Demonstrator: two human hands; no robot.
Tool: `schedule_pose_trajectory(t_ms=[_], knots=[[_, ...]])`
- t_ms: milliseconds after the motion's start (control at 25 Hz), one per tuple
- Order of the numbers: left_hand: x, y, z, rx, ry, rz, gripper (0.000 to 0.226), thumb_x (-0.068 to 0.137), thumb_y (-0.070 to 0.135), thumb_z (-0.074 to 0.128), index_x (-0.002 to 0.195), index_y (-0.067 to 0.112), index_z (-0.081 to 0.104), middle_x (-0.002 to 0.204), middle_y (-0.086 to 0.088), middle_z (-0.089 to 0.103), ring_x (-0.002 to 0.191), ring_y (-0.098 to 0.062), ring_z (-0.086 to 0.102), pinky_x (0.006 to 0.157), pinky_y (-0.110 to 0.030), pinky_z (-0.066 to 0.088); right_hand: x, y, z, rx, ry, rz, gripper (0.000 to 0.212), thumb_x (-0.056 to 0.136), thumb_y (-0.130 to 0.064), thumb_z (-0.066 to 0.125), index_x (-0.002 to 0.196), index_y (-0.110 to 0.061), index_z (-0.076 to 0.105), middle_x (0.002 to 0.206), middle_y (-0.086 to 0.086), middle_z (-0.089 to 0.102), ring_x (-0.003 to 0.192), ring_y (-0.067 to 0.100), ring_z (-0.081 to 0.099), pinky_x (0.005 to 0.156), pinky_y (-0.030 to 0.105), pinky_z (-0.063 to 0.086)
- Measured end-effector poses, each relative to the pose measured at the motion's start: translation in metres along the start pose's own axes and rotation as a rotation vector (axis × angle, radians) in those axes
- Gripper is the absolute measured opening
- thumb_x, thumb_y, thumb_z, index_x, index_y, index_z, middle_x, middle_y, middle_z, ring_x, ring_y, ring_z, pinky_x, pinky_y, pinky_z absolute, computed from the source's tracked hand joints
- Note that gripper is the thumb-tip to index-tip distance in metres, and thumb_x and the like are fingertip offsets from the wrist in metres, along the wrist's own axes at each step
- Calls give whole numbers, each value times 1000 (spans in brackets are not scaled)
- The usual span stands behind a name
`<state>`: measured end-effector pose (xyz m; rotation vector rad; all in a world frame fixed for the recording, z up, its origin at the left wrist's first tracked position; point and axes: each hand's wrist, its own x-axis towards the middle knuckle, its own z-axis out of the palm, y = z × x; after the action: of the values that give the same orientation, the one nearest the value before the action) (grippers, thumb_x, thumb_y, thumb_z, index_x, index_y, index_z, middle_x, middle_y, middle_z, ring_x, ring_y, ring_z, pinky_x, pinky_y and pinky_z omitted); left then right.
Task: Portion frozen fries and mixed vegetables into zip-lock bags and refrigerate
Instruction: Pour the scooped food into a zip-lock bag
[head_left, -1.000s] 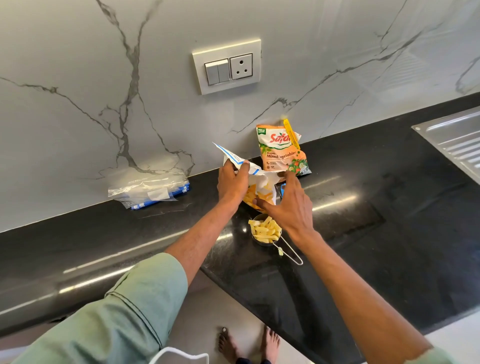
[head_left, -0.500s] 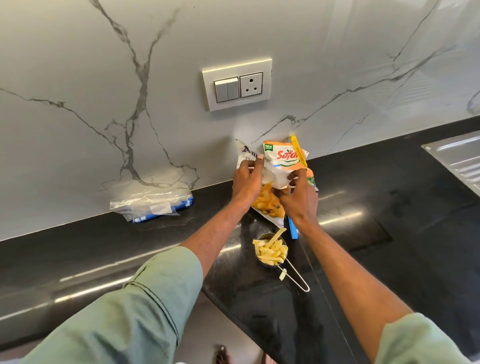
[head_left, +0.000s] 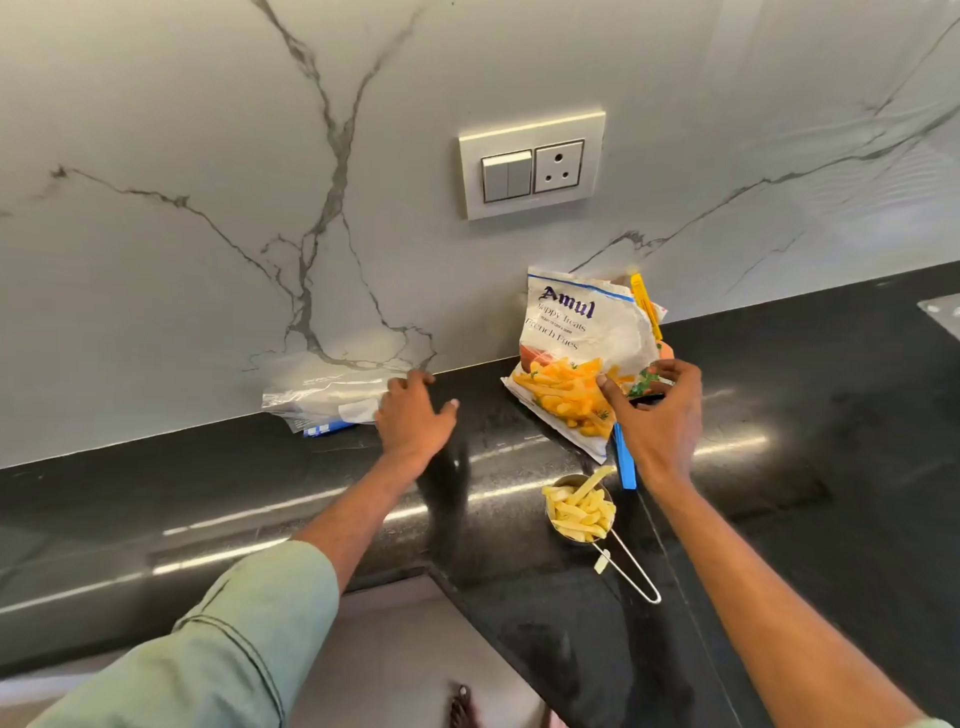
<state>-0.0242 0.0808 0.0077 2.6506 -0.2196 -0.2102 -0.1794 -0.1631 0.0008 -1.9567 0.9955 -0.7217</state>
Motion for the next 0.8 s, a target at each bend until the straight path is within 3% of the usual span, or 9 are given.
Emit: schedule_pose_trajectory(t_ms=[80, 160, 400, 560, 680, 800], knots=[[6, -24, -16, 243, 75, 42, 61, 83, 38, 82, 134, 23, 51, 133, -9, 50, 125, -30, 49, 107, -47, 43, -16, -5, 7, -12, 127, -59, 69, 83, -58, 81, 127, -18, 47, 120, 1, 55, 99, 19, 61, 79, 47, 58], [14, -38, -30, 356, 155, 96, 64, 76, 28, 89, 129, 22, 53, 129, -10, 50, 120, -30, 49, 101, -44, 43, -30, -15, 16, 0, 124, -121, 57, 89, -48, 79, 126, -18, 48, 117, 1, 53, 97, 18, 59, 79, 45, 57], [15, -74, -68, 300, 343, 110, 68, 65, 24, 89, 122, 20, 51, 128, -13, 49, 119, -34, 48, 97, -48, 42, -55, -36, 38, 49, -45, -241, 46, 92, -36, 78, 123, -25, 47, 118, -3, 56, 96, 20, 61, 75, 36, 54], [7, -127, -87, 530, 247, 98, 98, 46, 25, 99, 130, 17, 49, 135, -16, 45, 128, -36, 44, 101, -53, 41, -76, -43, 47, 54, -107, -314, 45, 92, -31, 78, 121, -29, 45, 112, 1, 58, 96, 20, 58, 75, 35, 53], [10, -156, -97, 662, 167, 58, 107, 58, 24, 97, 148, 18, 39, 153, -19, 34, 143, -38, 32, 113, -55, 34, -95, -59, 67, 49, -213, -427, 43, 92, -26, 79, 122, -25, 48, 113, -1, 56, 94, 12, 55, 78, 34, 54], [17, -166, -92, 782, 101, 148, 111, 74, 41, 87, 159, 20, 19, 162, -19, 24, 151, -39, 23, 122, -55, 23, -112, -86, 96, 45, -386, -564, 41, 92, -24, 78, 123, -22, 51, 117, -4, 52, 97, 7, 56, 82, 27, 54]])
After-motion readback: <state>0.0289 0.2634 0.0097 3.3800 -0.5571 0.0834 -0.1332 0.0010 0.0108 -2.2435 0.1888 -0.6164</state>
